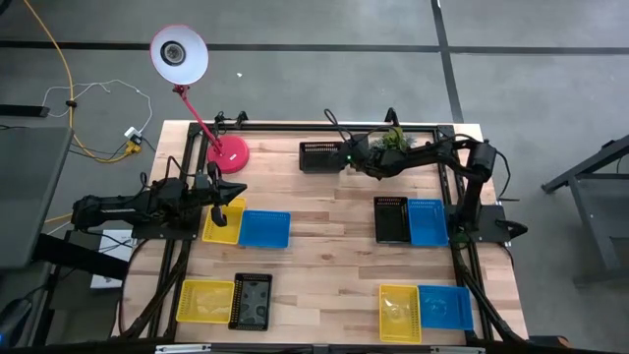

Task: Stack baskets by color
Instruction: Stack the top center black basket on the right black basket

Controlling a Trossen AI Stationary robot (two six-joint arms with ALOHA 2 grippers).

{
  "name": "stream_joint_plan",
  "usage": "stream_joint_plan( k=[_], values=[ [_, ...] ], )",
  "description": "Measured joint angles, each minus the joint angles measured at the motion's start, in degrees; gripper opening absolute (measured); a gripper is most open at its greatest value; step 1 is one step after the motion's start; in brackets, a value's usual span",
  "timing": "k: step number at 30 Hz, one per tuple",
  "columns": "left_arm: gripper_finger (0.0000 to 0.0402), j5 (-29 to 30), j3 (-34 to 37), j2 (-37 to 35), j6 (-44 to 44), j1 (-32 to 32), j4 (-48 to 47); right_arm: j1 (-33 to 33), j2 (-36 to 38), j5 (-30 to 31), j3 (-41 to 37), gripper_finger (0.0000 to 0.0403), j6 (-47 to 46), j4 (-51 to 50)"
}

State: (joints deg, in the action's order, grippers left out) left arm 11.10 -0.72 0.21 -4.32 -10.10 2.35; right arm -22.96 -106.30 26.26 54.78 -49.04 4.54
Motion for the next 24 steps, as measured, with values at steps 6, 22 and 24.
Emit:
stream_joint_plan(
  k=[6, 22, 24],
  values=[
    [0.0, -0.01, 0.01, 0.0, 0.0, -0.01, 0.0, -0.06, -0.24, -0.28, 0.0, 0.0109, 1.42, -1.14],
    [0.0, 0.02, -0.01, 0.0, 0.0, 0.01, -0.02, 3.38, 23.4, -11.49, -0.07, 0.0002, 25.96, -16.49],
    [0.0, 0.08, 0.01, 0.0, 0.0, 0.01, 0.0, 5.93, 30.67, -15.93, -0.04, 0.0001, 32.02, -22.71]
  ],
)
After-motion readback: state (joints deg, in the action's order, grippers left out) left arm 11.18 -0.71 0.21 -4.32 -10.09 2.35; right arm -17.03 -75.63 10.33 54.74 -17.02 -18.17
